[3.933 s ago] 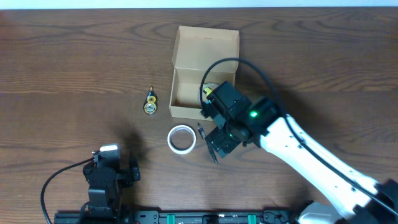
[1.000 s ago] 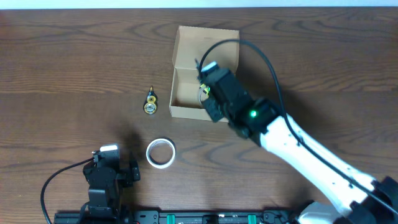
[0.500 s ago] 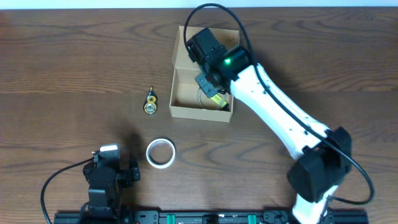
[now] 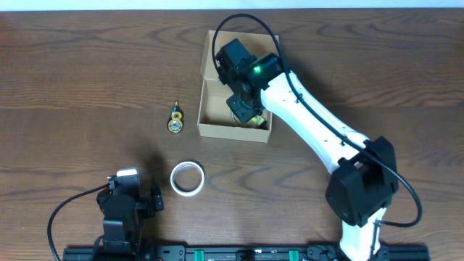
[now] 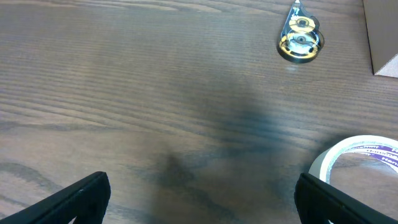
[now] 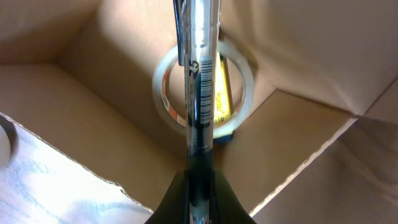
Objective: Pack container
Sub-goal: 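Lift the pen with the right gripper and lower it into the box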
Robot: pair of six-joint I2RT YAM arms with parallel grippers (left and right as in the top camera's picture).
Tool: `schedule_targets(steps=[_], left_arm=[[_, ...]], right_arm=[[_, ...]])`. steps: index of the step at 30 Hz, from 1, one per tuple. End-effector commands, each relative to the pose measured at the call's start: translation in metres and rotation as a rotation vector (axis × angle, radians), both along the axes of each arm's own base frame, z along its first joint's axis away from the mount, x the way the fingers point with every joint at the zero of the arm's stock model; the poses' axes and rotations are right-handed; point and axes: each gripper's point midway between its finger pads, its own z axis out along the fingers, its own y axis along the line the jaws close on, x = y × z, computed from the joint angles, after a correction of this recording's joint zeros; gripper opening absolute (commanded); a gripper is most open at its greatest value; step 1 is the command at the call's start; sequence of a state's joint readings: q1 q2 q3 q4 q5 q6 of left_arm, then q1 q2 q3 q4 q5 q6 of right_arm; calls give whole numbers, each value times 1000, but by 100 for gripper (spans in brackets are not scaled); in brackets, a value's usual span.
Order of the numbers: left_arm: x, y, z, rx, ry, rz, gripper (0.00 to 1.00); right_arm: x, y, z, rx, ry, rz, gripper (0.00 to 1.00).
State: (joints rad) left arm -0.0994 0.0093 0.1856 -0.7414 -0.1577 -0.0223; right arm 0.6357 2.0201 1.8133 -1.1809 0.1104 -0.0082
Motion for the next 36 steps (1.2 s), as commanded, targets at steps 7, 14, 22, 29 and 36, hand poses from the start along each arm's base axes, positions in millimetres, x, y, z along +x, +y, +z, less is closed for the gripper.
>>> schedule_targets(steps=[7, 14, 22, 29, 36], left_arm=[[-3, 2, -10, 6, 26, 6, 95], [-3, 2, -10, 6, 26, 6, 95], [-3, 2, -10, 6, 26, 6, 96], [-3, 2, -10, 6, 26, 6, 95], [-3, 2, -10, 6, 26, 6, 95]], right_arm=[[-5, -7, -24, -48, 87, -1, 1], [-6, -7, -45, -79, 130, -2, 1], [-5, -6, -47, -77, 129, -2, 1], [-6, -6, -48, -72, 134, -1, 1], [-7, -4, -48, -62, 140, 1, 15]])
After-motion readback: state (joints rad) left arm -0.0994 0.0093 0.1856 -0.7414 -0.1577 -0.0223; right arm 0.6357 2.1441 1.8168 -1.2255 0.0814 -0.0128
